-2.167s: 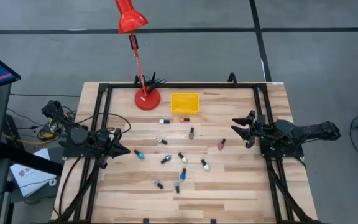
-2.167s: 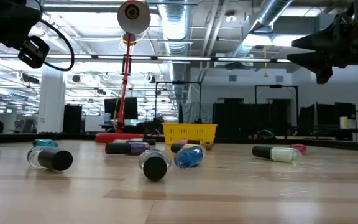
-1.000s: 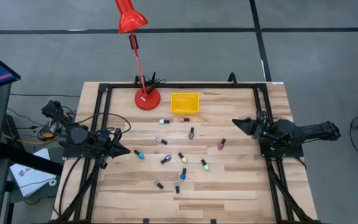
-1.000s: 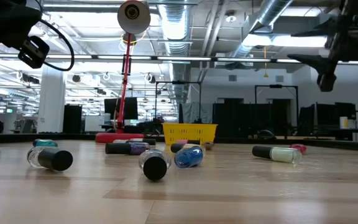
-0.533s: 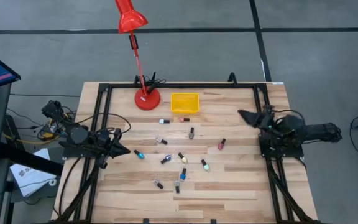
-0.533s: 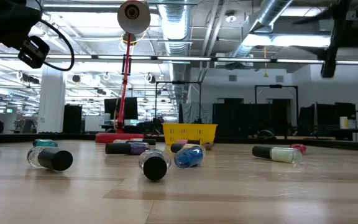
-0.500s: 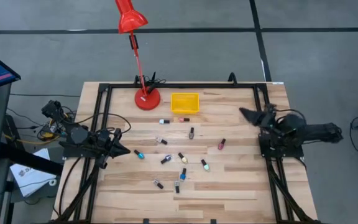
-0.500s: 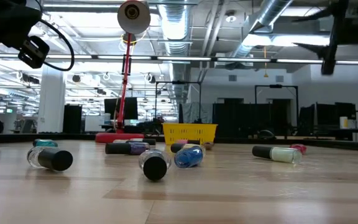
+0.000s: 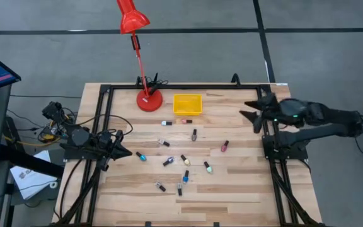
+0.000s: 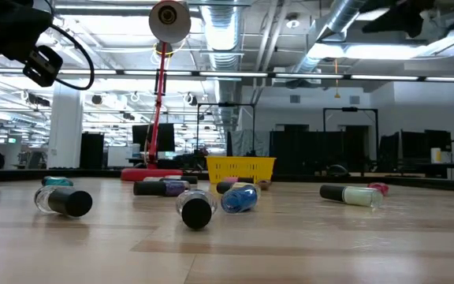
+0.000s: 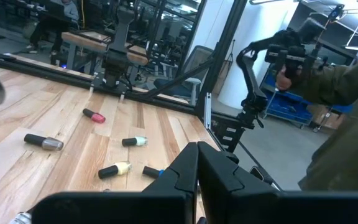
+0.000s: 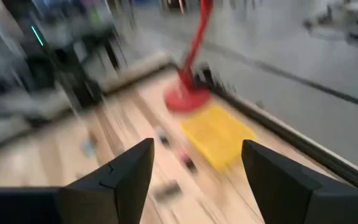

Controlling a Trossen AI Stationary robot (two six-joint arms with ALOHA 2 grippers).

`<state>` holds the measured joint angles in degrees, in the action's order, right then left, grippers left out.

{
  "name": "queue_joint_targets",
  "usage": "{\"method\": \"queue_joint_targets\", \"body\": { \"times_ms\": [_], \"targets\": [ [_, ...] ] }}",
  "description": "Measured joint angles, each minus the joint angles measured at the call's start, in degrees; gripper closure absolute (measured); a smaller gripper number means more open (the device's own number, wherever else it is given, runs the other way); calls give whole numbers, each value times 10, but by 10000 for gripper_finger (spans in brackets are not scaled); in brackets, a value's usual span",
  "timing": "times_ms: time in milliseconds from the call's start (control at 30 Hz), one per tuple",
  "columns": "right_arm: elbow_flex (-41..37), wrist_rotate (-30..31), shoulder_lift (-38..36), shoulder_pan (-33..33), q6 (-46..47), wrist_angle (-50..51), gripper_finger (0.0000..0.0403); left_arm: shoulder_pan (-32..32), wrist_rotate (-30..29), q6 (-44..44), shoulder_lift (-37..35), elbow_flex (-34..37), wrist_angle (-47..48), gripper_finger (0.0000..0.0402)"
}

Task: Pick & Place Nail Polish
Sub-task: Put the red nail polish bottle into the yellow bin

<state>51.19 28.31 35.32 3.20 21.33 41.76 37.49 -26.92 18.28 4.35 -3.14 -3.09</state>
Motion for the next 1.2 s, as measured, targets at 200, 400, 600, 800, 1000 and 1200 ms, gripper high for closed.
{"method": "queue_joint_targets", "body": {
  "times_ms": [200, 400, 600, 800, 1000, 1200],
  "targets": [
    [68, -22, 109, 1, -90, 146, 158, 0, 0, 0, 0, 0, 0, 400],
    [69, -104, 231, -2, -164, 151, 158, 0, 0, 0, 0, 0, 0, 400],
    [69, -107, 344, -4, -175, 130, 158, 0, 0, 0, 0, 0, 0, 400],
    [69, -108, 435, -3, -174, 99, 158, 0, 0, 0, 3, 0, -5, 400],
    [69, -138, 499, -3, -187, 99, 159, 0, 0, 0, 3, 0, -8, 400],
    [63, -230, 521, -8, -315, 93, 159, 0, 0, 0, 3, 0, -9, 400]
  ]
}}
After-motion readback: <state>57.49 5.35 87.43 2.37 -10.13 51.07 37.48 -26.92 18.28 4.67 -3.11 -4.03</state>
